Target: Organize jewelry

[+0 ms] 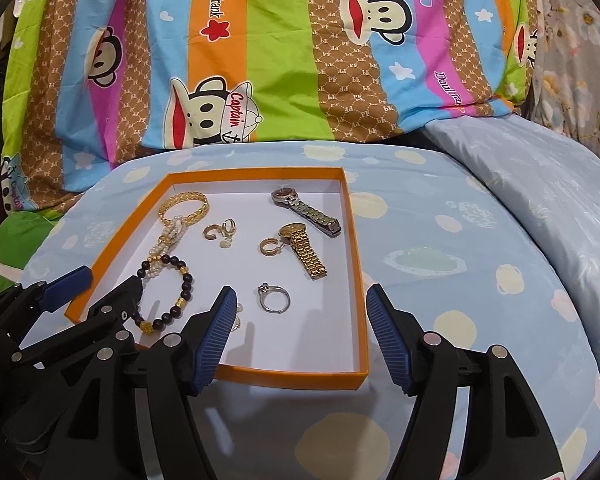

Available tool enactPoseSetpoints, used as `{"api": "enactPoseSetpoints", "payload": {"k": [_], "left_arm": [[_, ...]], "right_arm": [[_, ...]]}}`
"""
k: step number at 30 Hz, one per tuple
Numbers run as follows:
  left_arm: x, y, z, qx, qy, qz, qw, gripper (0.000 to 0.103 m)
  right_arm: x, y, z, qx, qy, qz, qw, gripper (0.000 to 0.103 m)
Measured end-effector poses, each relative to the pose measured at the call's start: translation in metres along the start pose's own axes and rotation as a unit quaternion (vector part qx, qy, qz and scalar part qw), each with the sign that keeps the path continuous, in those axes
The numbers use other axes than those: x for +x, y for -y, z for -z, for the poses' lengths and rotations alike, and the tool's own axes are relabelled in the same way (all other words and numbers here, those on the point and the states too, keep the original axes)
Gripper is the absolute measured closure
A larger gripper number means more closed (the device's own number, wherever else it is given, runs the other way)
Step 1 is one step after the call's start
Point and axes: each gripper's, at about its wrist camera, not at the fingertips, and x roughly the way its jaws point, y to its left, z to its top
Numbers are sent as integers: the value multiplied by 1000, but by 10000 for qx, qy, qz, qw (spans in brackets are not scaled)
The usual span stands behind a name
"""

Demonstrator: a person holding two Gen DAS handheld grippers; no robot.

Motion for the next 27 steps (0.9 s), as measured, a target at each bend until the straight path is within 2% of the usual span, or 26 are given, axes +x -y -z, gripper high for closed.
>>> {"api": "enactPoseSetpoints", "payload": {"k": [5, 10, 27], "left_arm": [[1, 0, 0, -1, -19, -3, 10000, 55], [2, -4, 0, -110, -28, 61, 9999, 54], [-5, -7, 1, -161, 82, -51, 9998, 54]], "right_arm": [[0, 1, 1, -16, -32, 51, 10000, 34], [-4, 2, 1, 14, 66, 16, 10000, 27], [-12, -1, 2, -92, 229, 102, 9996, 27]]}}
